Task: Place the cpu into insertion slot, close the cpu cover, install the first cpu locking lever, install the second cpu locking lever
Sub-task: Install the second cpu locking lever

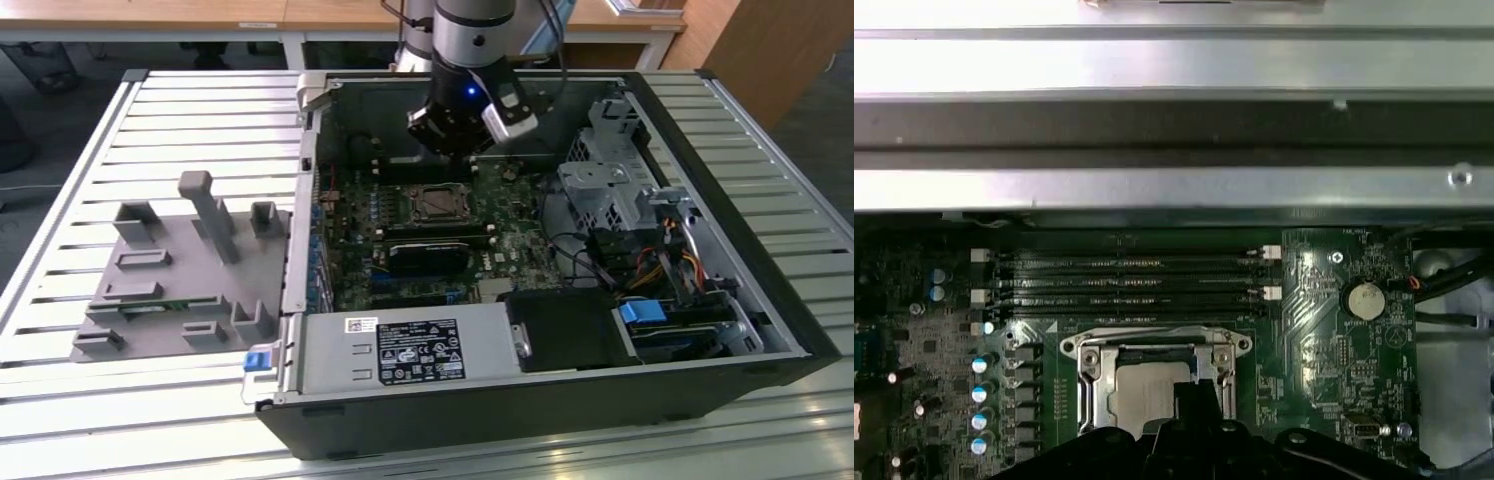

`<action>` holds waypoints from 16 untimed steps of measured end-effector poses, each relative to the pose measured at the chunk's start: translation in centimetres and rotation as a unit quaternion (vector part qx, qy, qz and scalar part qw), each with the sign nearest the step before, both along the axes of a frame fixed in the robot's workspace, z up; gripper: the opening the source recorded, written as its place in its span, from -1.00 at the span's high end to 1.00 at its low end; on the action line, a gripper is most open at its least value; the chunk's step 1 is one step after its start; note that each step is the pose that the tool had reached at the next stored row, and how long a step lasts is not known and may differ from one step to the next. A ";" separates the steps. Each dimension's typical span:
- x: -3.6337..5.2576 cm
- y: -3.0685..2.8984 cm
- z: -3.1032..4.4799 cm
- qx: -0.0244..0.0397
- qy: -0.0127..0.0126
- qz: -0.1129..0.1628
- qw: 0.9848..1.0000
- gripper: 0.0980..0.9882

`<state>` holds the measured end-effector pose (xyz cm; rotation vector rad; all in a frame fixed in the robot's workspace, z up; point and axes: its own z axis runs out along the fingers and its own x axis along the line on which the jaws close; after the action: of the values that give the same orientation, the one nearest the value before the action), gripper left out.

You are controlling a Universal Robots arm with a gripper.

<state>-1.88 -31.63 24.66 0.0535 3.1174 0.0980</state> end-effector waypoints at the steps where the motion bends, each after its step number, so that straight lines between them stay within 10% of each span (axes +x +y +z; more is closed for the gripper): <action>1: 0.00 -0.29 0.00 0.000 0.000 0.000 1.000 0.98; 16: 0.00 -2.04 -0.02 0.000 0.002 0.000 1.000 0.98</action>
<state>-1.88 -33.67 24.64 0.0538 3.1207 0.0989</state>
